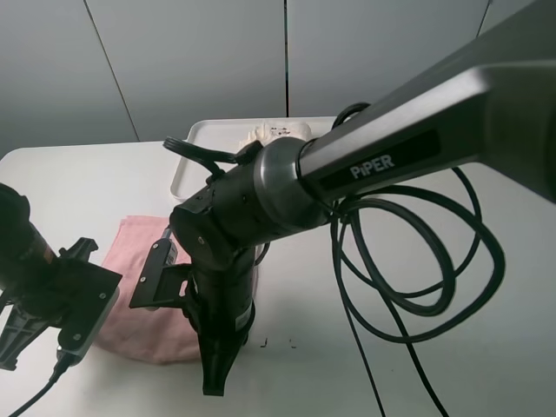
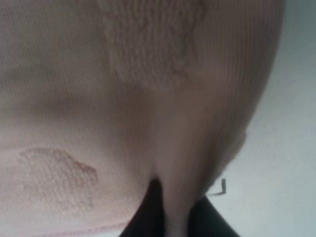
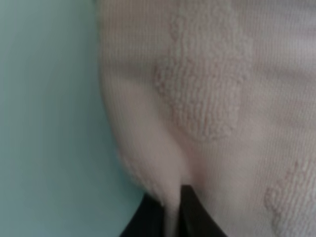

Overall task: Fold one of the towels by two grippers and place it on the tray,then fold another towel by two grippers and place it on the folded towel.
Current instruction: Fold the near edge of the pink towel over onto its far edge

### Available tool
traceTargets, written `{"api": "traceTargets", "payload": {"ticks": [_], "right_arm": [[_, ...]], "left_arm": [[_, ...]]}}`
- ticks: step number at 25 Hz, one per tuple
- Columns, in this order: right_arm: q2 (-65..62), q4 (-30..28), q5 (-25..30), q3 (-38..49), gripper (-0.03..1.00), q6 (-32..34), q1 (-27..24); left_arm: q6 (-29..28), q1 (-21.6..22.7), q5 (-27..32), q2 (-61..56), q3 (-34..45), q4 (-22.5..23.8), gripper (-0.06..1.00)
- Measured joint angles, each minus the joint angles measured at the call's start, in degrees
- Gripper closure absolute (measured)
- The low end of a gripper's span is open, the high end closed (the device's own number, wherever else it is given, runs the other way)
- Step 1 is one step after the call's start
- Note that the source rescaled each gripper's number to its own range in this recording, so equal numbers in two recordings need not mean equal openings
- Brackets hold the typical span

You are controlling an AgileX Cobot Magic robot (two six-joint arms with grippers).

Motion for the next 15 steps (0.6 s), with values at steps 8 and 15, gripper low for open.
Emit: {"api": "traceTargets", "payload": {"ticks": [8, 15], "right_arm": [[-5.48, 0.1, 3.67, 0.0, 0.97, 1.93, 0.0], [-8.49, 0.23, 6.56, 0.0, 0.97, 7.56, -2.0]], "left_arm": [[-3.03, 0.0, 2.1, -5.24, 0.1, -4.17, 0.94], [-3.39, 0.0, 4.8, -10.14, 0.1, -14.68, 0.94]]}}
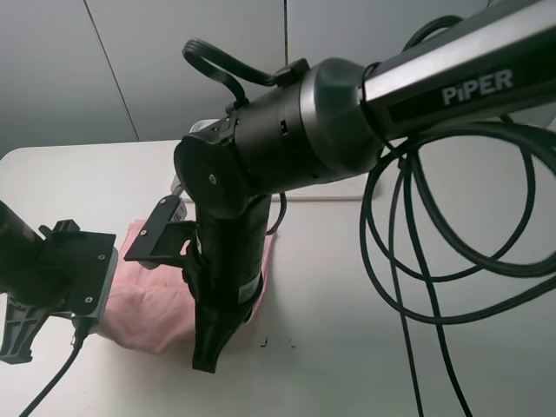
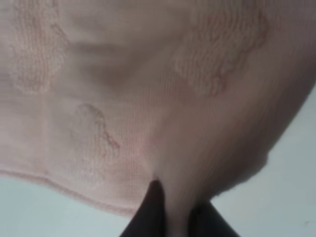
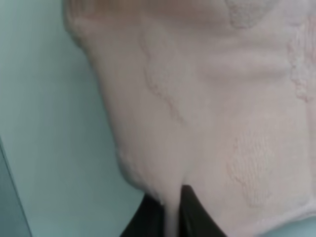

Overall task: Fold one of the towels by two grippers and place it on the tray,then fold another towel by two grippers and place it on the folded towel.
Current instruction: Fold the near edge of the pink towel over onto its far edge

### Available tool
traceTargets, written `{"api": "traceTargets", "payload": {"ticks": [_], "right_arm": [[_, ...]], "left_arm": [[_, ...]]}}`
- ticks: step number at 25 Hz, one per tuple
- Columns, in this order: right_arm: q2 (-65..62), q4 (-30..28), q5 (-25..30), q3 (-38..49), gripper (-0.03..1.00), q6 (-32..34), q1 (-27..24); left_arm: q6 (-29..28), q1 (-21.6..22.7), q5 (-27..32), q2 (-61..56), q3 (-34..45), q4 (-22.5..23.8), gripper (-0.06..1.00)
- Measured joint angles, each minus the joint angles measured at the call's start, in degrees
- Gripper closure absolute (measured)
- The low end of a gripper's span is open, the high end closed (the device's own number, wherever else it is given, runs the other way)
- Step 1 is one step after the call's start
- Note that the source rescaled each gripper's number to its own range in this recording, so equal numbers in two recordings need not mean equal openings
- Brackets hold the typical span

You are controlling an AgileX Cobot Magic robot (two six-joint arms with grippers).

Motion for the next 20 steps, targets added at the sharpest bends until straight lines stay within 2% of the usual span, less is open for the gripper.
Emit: {"api": "traceTargets", "payload": {"ticks": [6, 14, 17, 20], "right_arm": [[-2.79, 0.0, 0.84, 0.0, 0.97, 5.94, -3.51], [-3.39, 0.0, -0.26, 0.0, 0.97, 11.03, -8.76], [-3.39, 0.0, -2.8, 0.0, 0.97, 13.12, -10.48], [-3.39, -0.57, -6.04, 0.0, 0.97, 14.76, -11.3]], "left_arm": [[0.0, 0.41, 0.23, -2.46, -1.25, -8.98, 0.94], [0.0, 7.01, -2.36, -2.57, -4.19, -26.25, 0.94], [0.0, 8.04, -4.72, -2.57, -4.33, -30.3, 0.94], [0.0, 8.14, -5.37, -2.57, -4.42, -31.95, 0.94]]}}
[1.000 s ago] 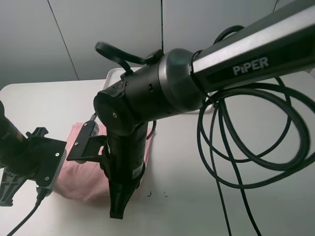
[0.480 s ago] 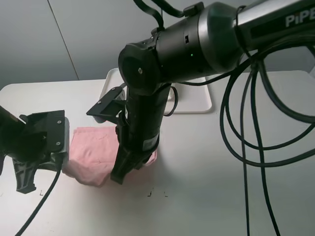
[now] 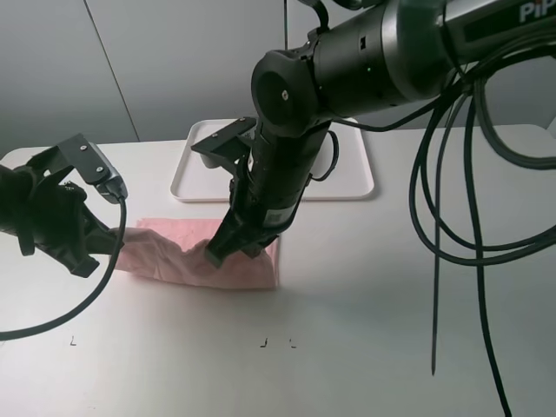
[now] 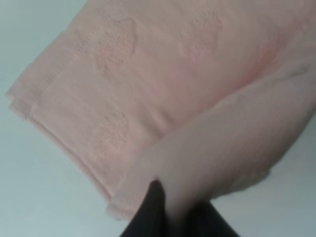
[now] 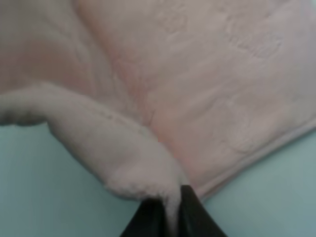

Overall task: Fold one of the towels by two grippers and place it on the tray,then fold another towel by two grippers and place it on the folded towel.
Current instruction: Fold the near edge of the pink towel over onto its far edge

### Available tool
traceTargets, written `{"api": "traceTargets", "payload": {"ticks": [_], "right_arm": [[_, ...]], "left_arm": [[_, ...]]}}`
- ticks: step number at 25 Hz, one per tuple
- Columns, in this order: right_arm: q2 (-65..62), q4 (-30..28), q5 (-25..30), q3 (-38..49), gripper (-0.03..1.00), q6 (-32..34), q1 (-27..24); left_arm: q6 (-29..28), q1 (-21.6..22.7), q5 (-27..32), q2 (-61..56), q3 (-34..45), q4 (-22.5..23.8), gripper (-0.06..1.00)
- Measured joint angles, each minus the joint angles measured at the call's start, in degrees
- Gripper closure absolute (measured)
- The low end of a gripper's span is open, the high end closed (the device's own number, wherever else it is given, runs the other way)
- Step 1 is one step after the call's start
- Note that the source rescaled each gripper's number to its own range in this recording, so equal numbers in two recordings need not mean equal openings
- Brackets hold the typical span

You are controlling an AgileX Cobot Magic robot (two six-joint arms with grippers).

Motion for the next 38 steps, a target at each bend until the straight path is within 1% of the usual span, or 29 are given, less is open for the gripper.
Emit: {"api": "traceTargets", "payload": {"ticks": [4, 7, 11, 13, 14, 15, 16, 17, 18, 19, 20, 21, 22, 23, 26, 28, 29, 31, 33, 35, 36, 38], "right_arm": [[0.26, -3.25, -2.82, 0.0, 0.97, 3.1, -0.21], [1.78, -6.0, -4.61, 0.0, 0.97, 5.99, -0.32], [3.31, -11.62, -7.98, 0.0, 0.97, 11.54, -0.32], [3.44, -15.13, -9.76, 0.0, 0.95, 14.77, -0.32], [3.44, -16.54, -10.53, 0.0, 0.91, 16.66, -0.32], [3.44, -18.31, -11.33, 0.0, 0.85, 18.38, -0.32], [3.56, -19.94, -12.26, 0.0, 0.75, 19.75, -0.32], [3.66, -21.12, -13.07, 0.0, 0.62, 20.75, -0.32], [3.78, -21.74, -13.62, 0.0, 0.45, 21.74, -0.32], [3.89, -22.14, -14.14, 0.0, 0.3, 22.77, -0.32], [3.98, -22.14, -14.54, 0.0, 0.12, 23.69, -0.32], [3.98, -22.25, -14.74, 0.0, 0.03, 24.65, -0.32], [3.98, -22.25, -15.02, 0.0, 0.0, 25.38, -0.32], [3.98, -22.38, -15.16, 0.0, -0.02, 25.78, -0.32], [3.98, -22.28, -14.57, 0.0, -0.03, 26.01, -0.32], [3.98, -21.03, -13.06, 0.0, -0.03, 26.1, -0.44], [3.98, -19.41, -12.35, 0.0, -0.03, 26.1, -0.92], [3.98, -12.8, -10.56, 0.0, -0.03, 24.18, -2.52], [3.98, -5.24, -8.13, 0.0, -0.03, 19.1, -5.21], [3.98, 1.56, -4.58, 0.0, -0.03, 13.67, -7.41], [3.98, 3.21, -3.22, 0.0, -0.03, 11.52, -8.15], [3.98, 5.12, -0.52, 0.0, -0.03, 9.37, -8.64]], "left_arm": [[-0.42, 0.0, -2.23, 0.0, 0.0, -3.21, 0.94], [-2.78, 0.0, -5.43, 0.0, 0.0, -3.93, 0.94], [-5.45, 0.0, -9.26, 0.0, 0.0, -4.18, 0.94], [-6.69, 0.0, -11.54, 0.1, 0.0, -4.28, 0.9], [-7.49, 0.0, -12.6, 0.1, 0.0, -4.28, 0.85], [-8.05, 0.0, -14.01, 0.1, 0.0, -4.28, 0.77], [-8.44, 0.0, -15.47, 0.1, 0.0, -4.28, 0.68], [-9.18, 0.0, -16.84, 0.1, 0.0, -4.28, 0.54], [-10.16, 0.0, -18.08, 0.1, 0.0, -4.28, 0.36], [-11.2, 0.0, -19.67, 0.1, 0.0, -4.28, 0.2], [-12.13, 0.0, -21.27, 0.1, 0.0, -4.28, 0.05], [-12.78, 0.0, -22.55, 0.1, 0.0, -4.28, 0.0], [-13.16, 0.0, -23.51, 0.1, 0.0, -4.31, -0.03], [-13.16, 0.0, -24.21, 0.1, 0.0, -4.31, -0.04], [-13.16, 0.0, -24.44, 0.1, 0.0, -4.31, -0.05], [-13.16, 0.0, -24.32, 0.1, 0.0, -4.31, -0.05], [-13.32, 0.0, -23.83, 0.1, -0.14, -4.31, -0.04], [-14.45, 0.04, -21.63, 0.94, -1.37, -4.31, -0.01], [-17.11, 0.37, -18.41, 3.22, -3.42, -4.19, 0.07], [-22.13, 1.31, -14.44, 6.19, -6.2, -2.21, 0.09], [-25.8, 1.79, -12.87, 7.91, -7.79, -0.19, 0.09], [-33.65, 2.53, -8.84, 10.7, -10.9, 5.8, 0.07]]}}
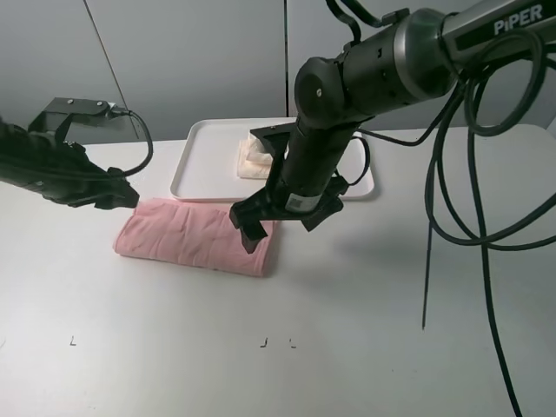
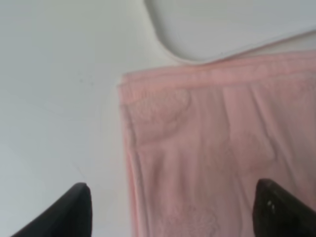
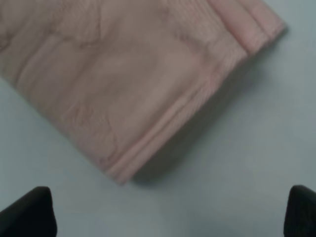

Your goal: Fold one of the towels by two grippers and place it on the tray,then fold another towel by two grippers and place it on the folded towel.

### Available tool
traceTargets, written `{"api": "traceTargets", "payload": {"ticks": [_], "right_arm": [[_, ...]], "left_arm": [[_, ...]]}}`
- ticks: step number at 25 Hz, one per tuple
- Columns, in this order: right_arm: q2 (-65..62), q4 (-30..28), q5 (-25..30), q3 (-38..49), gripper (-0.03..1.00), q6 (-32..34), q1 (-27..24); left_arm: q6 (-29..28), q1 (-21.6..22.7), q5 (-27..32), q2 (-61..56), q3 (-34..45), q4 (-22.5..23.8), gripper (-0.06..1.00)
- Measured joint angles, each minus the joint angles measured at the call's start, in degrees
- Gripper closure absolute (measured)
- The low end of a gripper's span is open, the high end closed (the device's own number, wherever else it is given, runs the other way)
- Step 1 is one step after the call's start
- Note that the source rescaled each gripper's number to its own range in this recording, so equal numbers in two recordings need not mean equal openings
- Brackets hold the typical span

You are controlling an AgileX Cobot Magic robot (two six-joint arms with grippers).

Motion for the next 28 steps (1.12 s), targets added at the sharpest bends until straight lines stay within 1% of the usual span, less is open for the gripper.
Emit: {"api": "traceTargets", "payload": {"ticks": [2, 5, 6, 7, 10, 13, 19, 24, 28], "right_arm": [[0.0, 0.83, 1.0, 0.0, -0.03, -0.87, -0.04], [0.0, 2.24, 1.24, 0.0, -0.03, -1.64, -0.04], [0.0, 2.74, 1.24, 0.0, -0.03, -1.64, -0.04], [0.0, 3.02, 1.24, 0.0, -0.03, -1.75, -0.04], [0.0, 3.0, 1.24, 0.0, -0.03, -1.85, -0.04], [0.0, 3.0, 1.45, 0.0, -0.03, -1.85, -0.04], [0.0, 3.15, 1.45, 0.0, -0.03, -1.85, -0.27], [0.0, 3.15, 1.45, 0.0, -0.03, -2.43, -0.27], [0.0, 3.15, 1.45, 0.0, -0.03, -2.43, -0.27]], "left_arm": [[-9.72, 0.27, 3.99, 2.42, -3.23, 8.73, 0.04], [-23.41, 0.35, 11.16, 5.34, -8.89, 19.87, 0.02], [-26.47, 0.35, 13.81, 6.48, -10.54, 22.59, 0.02], [-28.14, 0.35, 16.38, 7.54, -12.46, 24.02, 0.02], [-31.68, 0.35, 21.77, 11.65, -17.18, 25.89, 0.02], [-32.84, 0.35, 24.78, 15.34, -20.1, 26.35, 0.02], [-33.99, 0.35, 24.3, 18.9, -21.02, 27.33, 0.02], [-37.73, 0.35, 23.95, 21.56, -21.04, 30.51, 0.02], [-39.07, 0.35, 23.87, 22.76, -21.14, 30.83, 0.02]]}}
